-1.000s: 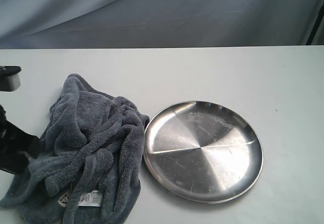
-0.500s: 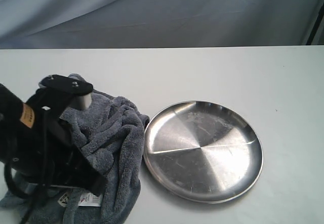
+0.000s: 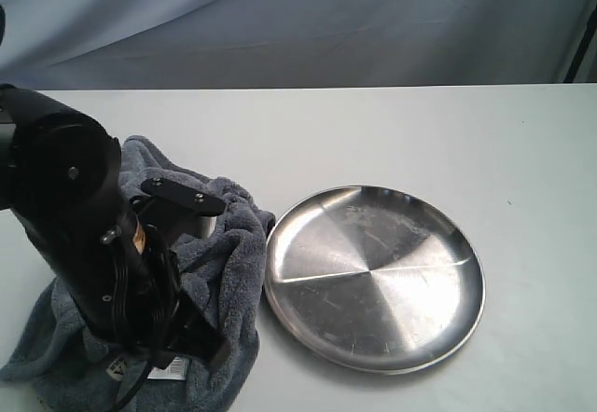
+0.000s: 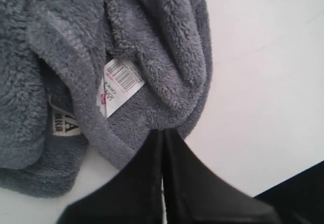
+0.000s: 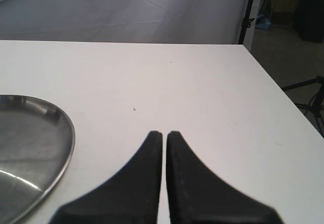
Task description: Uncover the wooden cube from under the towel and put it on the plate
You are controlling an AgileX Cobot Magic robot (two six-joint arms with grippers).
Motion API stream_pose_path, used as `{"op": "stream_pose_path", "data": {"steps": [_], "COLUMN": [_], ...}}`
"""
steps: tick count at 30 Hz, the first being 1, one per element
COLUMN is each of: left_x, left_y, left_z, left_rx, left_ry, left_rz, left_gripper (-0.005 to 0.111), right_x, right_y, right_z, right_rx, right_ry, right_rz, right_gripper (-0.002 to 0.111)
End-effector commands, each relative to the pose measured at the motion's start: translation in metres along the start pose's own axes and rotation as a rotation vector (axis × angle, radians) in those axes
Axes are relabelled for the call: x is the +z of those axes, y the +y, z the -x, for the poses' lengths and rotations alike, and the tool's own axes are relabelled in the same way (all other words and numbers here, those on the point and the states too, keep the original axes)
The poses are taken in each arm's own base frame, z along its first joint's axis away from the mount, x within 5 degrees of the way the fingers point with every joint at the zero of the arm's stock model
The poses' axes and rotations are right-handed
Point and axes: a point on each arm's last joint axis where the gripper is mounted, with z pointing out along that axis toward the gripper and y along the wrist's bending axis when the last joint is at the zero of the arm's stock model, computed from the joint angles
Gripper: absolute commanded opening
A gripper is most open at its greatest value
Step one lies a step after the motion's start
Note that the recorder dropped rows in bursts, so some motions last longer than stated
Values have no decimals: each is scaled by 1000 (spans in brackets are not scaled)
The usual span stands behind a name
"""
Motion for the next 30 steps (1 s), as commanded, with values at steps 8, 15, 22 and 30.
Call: {"op": "stream_pose_path", "data": {"steps": [8,15,22,30], "left_x": [2,1,2,26], "left_y": [6,7,7,13], "left_z": [-6,-6,2,9], "left_rx": [30,32,-9,-62], "left_ry": [93,101,-2,68], "left_rz": [85,101,98,161], "left_gripper": [36,55,55,55], "right_x": [0,0,0,0], "right_y": [0,0,0,0], "right_z": [-1,-1,-1,-1], "right_rx": [2,2,2,2], "right_ry": [-5,-5,-5,-5], "right_rz": [0,0,0,0], "right_gripper": [3,3,3,3]}}
